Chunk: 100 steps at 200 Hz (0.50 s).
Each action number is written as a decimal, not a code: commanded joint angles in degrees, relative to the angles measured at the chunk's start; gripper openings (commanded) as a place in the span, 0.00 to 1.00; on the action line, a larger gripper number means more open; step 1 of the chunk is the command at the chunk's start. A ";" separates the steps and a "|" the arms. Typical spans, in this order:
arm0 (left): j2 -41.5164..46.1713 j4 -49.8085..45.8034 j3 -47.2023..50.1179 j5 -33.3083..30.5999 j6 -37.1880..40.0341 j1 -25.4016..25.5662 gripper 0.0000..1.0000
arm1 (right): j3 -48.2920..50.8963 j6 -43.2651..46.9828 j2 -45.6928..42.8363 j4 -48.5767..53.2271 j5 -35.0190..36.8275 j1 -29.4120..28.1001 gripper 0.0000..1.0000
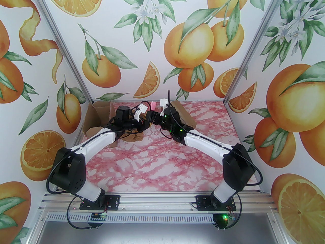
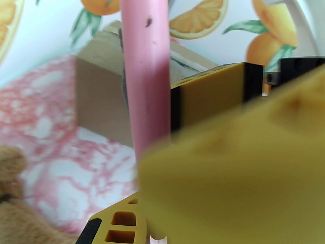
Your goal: Unpack the express box
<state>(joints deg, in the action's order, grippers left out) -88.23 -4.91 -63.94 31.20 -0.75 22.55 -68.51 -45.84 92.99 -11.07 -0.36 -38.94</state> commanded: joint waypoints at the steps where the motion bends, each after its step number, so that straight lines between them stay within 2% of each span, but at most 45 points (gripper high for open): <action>1: 3.62 -3.73 -4.08 -10.71 7.59 1.39 0.09 | 3.02 -9.19 -4.60 -6.59 6.71 0.21 0.68; 33: 4.85 -6.90 -6.87 -23.63 15.66 6.26 0.09 | 3.46 -10.61 -8.00 -7.19 11.86 -0.48 0.69; 65: 5.84 -5.95 -7.27 -37.79 21.90 11.54 0.09 | 3.74 -11.68 -10.10 -7.86 16.07 -1.60 0.68; 100: 6.75 -3.37 -6.40 -44.96 26.92 15.47 0.09 | 3.75 -12.83 -10.26 -9.10 16.41 -1.59 0.67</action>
<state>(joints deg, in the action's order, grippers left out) -82.85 -9.10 -69.73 -5.48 18.94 35.14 -65.06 -56.62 83.88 -16.45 13.39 -40.10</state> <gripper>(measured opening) 0.131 0.674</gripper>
